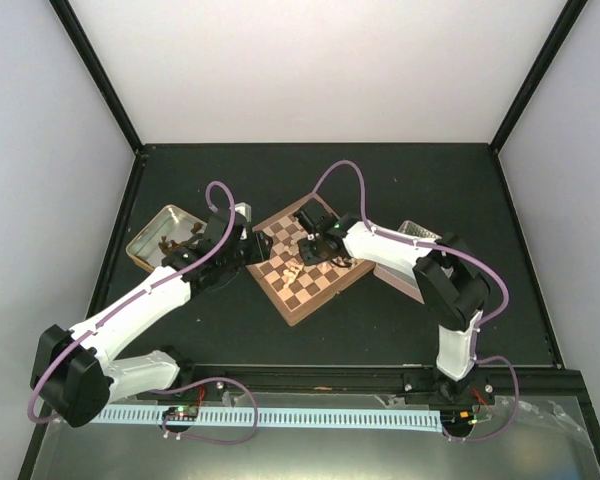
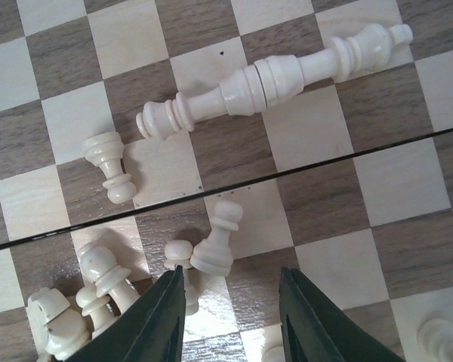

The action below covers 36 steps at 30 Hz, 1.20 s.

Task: Set up the chess pieces on the board
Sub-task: Pick up the chess piece from the chessboard.

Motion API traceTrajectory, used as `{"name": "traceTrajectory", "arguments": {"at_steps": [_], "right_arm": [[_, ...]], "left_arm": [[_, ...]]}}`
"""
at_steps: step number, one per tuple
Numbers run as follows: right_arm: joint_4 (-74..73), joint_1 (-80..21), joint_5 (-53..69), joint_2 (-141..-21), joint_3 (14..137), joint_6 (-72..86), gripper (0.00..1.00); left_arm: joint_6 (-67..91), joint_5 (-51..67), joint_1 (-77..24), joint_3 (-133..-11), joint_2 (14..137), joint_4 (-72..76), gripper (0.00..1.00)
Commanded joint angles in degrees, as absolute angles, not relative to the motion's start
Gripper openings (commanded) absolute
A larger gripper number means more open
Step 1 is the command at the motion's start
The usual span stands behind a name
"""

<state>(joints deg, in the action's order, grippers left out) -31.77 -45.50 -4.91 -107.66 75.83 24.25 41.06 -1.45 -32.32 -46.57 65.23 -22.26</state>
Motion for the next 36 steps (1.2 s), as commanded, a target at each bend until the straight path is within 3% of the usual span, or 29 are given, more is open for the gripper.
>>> {"name": "traceTrajectory", "arguments": {"at_steps": [1,8,18,25,36], "right_arm": [[-32.14,-45.27,-4.48,-109.1,78.39,24.78,0.36],[-32.64,-45.28,-5.32,-111.34,79.14,24.78,0.28],[-31.39,-45.32,-5.95,-113.34,78.49,24.48,0.25],[-29.77,-45.27,-7.16,-113.47,77.69,23.54,0.13],[-7.25,-45.05,1.15,-97.23,64.46,10.98,0.08]], "left_arm": [[41.27,-1.62,-31.82,-46.55,64.85,-20.79,0.47],[41.14,-1.32,-31.67,-46.57,65.0,-20.73,0.46],[41.14,-0.96,-31.68,-46.67,65.23,-20.62,0.46],[41.21,-1.0,-31.68,-46.41,64.71,-20.81,0.46],[41.62,4.95,-30.17,-43.72,62.09,-15.63,0.54]]}}
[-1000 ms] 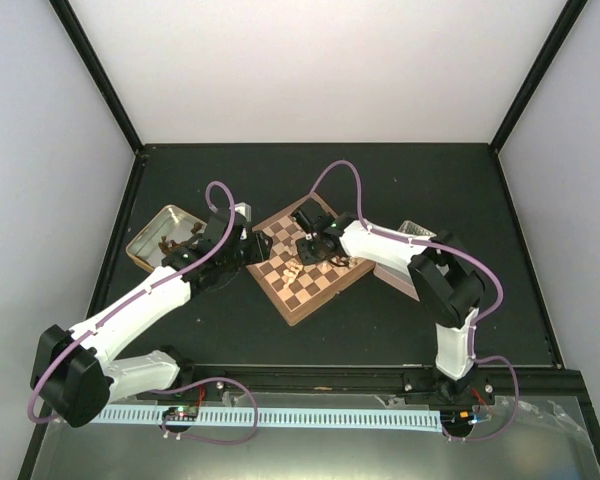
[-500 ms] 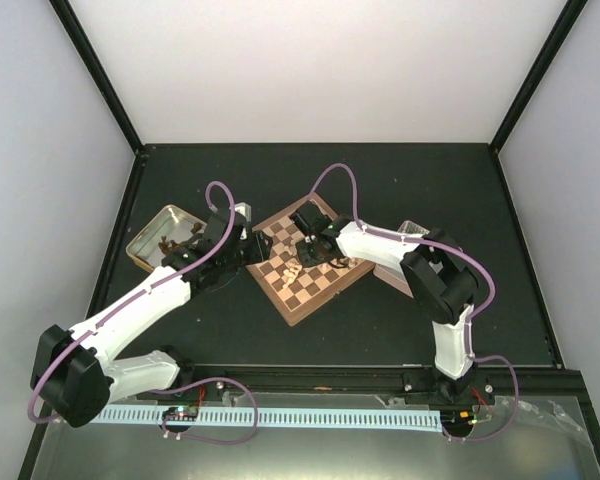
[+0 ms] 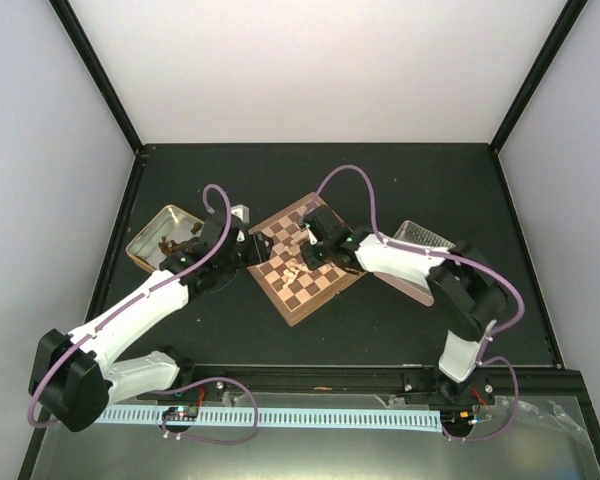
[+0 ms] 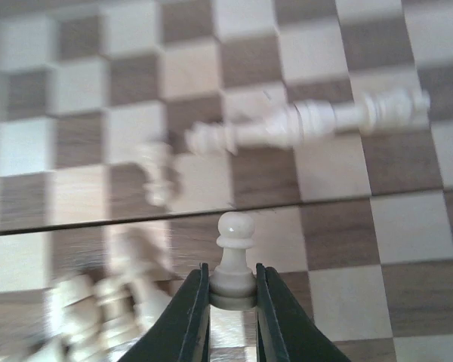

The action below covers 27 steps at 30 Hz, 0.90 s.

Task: Set up the chess pieces on the board
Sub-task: Pick up the chess piece from the chessboard, then place the chess piece on the chessboard.

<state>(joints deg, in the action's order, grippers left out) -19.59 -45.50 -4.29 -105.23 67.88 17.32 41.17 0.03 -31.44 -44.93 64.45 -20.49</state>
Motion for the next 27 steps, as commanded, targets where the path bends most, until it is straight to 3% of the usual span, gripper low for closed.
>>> {"name": "traceTrajectory", "arguments": {"at_steps": [1,8,13,24,27], "right_arm": [[-5.49,-45.04,3.34,-95.43,63.04,9.78,0.08],[6.08,-44.98,22.55,-84.58,53.28,5.1,0.08],[9.86,-44.99,28.74,-80.08,49.84,4.11,0.08],[10.28,-44.99,30.69,-76.69,48.34,3.66,0.08],[10.11,-44.95,30.33,-76.6,48.46,4.41,0.09]], "left_arm": [[41.42,7.08,-29.7,-43.38,61.59,-14.36,0.56],[37.92,26.47,-27.37,-44.7,59.63,-8.38,0.66],[37.0,33.89,-26.74,-46.82,60.13,-10.77,0.64],[36.57,40.69,-26.54,-47.26,61.63,-11.06,0.26],[36.44,40.78,-26.54,-47.19,61.13,-11.18,0.1]]}}
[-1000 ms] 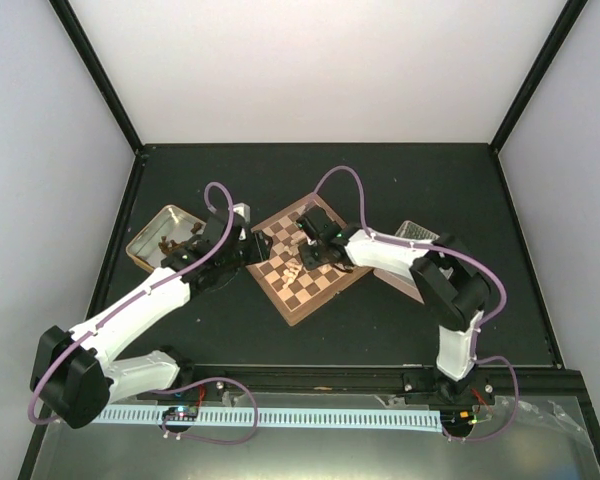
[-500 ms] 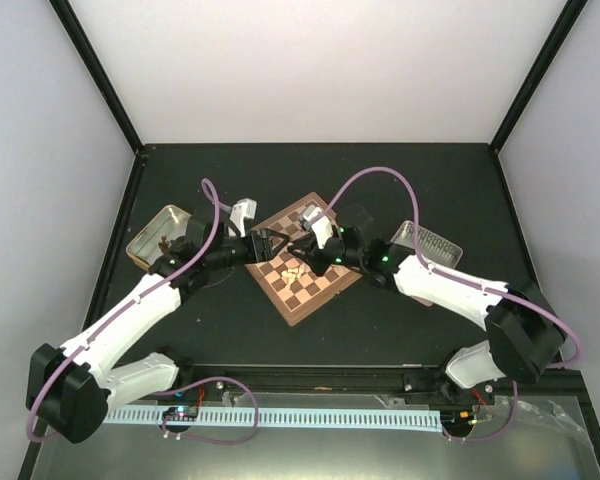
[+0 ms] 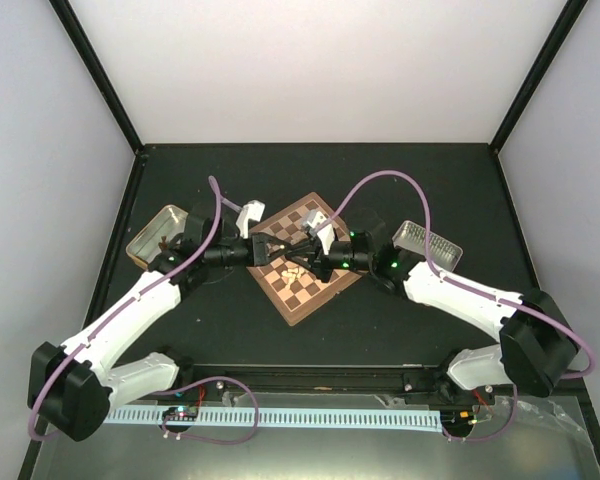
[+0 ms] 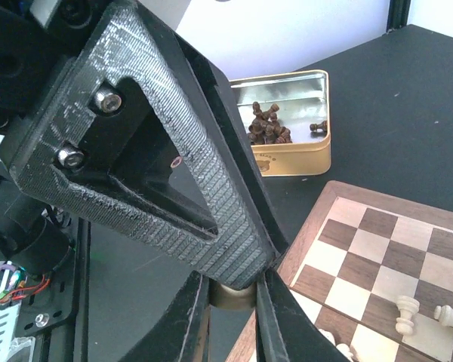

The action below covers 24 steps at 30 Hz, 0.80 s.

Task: Set up the chess pieces on the board
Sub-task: Place the chess piece on the chessboard.

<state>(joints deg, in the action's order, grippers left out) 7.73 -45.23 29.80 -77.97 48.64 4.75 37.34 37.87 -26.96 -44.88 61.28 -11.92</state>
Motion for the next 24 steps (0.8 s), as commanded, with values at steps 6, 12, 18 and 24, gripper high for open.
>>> {"name": "traceTrajectory", "arguments": {"at_steps": [6,12,18,24], "right_arm": [[5.52,-44.99,26.78,-76.28,49.87,9.6,0.37],[3.1,-44.97,16.99,-69.65,44.58,18.57,0.58],[-10.32,-44.83,-3.03,-64.43,44.43,29.94,0.59],[-19.09,-44.25,-8.61,-65.33,44.62,35.26,0.59]], "left_arm": [[35.78,37.25,-26.54,-46.62,59.43,-12.75,0.02],[32.8,23.82,-27.37,-44.3,56.6,-14.89,0.01],[33.41,4.22,-37.77,-43.77,58.58,-19.32,0.01],[43.67,-14.64,-49.26,-42.24,64.42,-23.61,0.02]]}}
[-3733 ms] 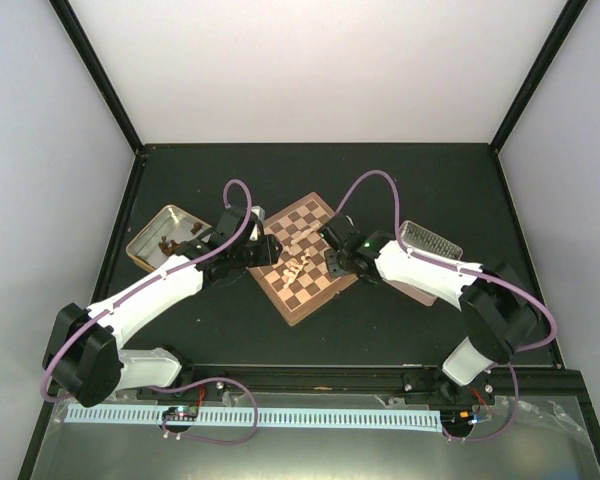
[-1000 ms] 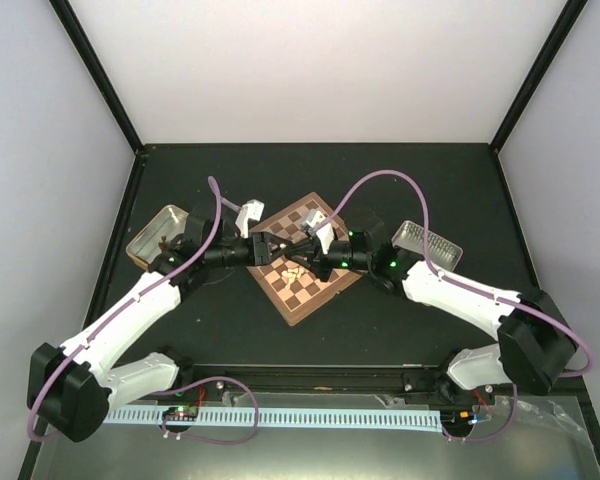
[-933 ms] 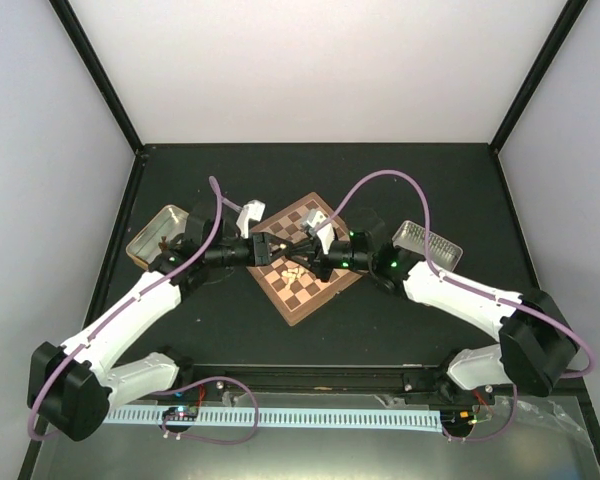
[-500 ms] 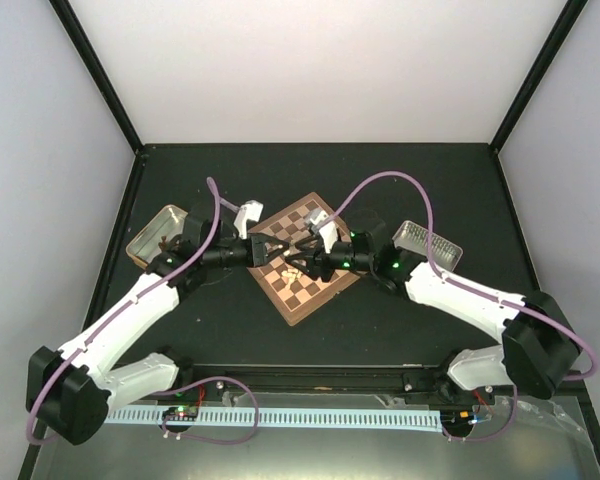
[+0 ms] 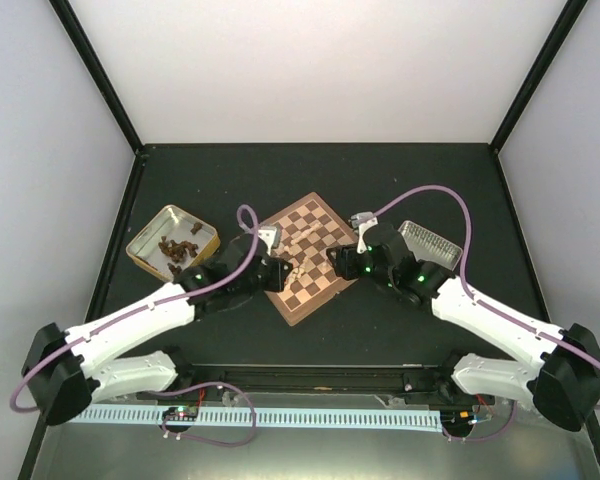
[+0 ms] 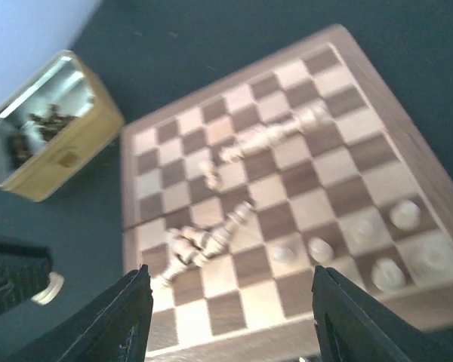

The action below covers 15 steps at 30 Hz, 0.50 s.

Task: Set up the chess pieces on the board
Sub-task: Place the chess piece on the chessboard.

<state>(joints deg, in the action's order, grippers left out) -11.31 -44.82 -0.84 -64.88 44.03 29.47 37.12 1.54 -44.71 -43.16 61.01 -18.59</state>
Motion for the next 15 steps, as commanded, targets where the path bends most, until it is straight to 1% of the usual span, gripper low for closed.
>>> {"name": "traceTrajectory", "arguments": {"at_steps": [1,8,15], "right_arm": [[-19.57,-44.16,-8.68,-65.32,44.66,35.66,0.59],[-16.88,-44.03,-8.5,-64.41,42.55,36.43,0.6],[-15.57,-44.03,-9.11,-65.32,42.37,35.11,0.6]], "left_arm": [[44.71,-15.84,-50.32,-42.27,65.68,-24.11,0.02],[44.24,-16.23,-54.91,-41.04,75.6,-18.35,0.02],[43.02,-20.17,-55.88,-41.16,81.74,-17.03,0.01]]}}
